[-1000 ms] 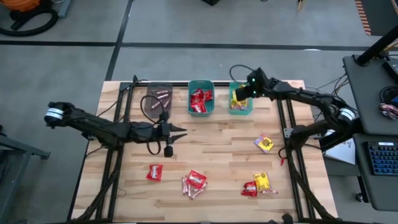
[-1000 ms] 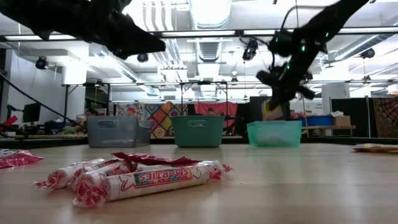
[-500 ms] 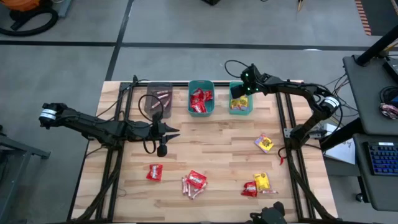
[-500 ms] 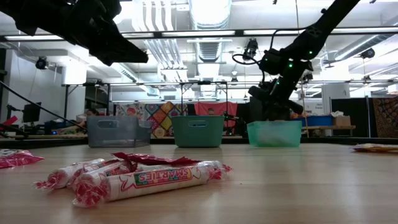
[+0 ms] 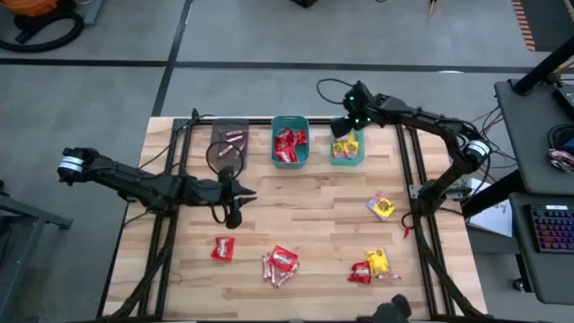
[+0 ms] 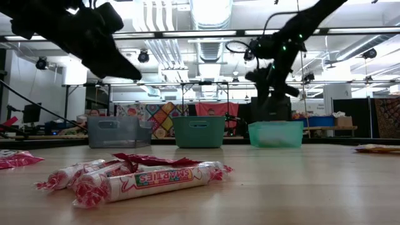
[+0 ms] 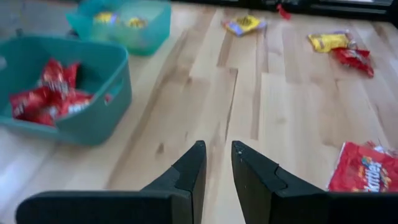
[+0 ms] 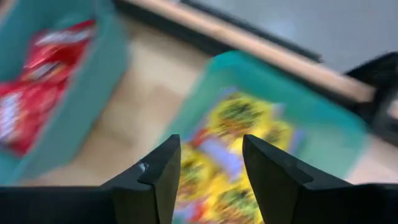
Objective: Sort candy
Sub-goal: Put the middle left red candy on the dark green bin
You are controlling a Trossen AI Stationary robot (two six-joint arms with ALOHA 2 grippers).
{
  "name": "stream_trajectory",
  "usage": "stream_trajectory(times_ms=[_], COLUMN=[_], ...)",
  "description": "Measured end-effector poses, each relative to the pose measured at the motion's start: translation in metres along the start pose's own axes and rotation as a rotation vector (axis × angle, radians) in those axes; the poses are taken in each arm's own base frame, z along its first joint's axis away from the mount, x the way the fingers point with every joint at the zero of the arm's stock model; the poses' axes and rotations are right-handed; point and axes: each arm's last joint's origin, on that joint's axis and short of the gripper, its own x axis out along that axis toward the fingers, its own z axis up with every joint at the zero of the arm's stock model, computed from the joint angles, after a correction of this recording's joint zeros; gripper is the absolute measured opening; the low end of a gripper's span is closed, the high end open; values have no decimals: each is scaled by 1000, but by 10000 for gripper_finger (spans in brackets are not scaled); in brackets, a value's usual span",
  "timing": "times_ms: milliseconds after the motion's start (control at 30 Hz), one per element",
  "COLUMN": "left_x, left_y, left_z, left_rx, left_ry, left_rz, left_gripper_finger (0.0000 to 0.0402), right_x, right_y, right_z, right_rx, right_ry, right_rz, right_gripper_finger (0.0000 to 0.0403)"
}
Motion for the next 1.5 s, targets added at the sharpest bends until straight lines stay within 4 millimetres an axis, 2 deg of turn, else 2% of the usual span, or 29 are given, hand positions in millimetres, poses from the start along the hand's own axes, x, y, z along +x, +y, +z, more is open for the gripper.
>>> stream_trajectory(times_ms=[100,233,433,633,833,1067,1300,1500], left_x=[0,-1,-3,0,8,-1,-12,-3], left_y=[-1,-3,-11,-28,-45,-66,-97,-117], left_z=[-3,-3,-8,-19,-30,-38,-45,-50], left_rx=[-35,-82,-173,-297,-433,-552,-528,-483], left_ry=[29,44,84,162,281,600,839,901], left_rz=[-16,-68,-108,-145,-127,68,263,339], left_gripper_finger=[62,61,61,61,61,61,61,61], right_x=[-7,-16,-34,-47,-49,-52,-61,-63], right_y=[24,62,114,151,166,175,184,186], right_z=[-4,-23,-64,-111,-154,-193,-211,-215], right_rx=[-68,-173,-311,-432,-513,-535,-563,-580], right_ry=[41,84,150,232,320,397,408,404], right_rz=[82,153,246,310,323,318,348,349], right_gripper_finger=[161,153,143,149,160,178,185,185])
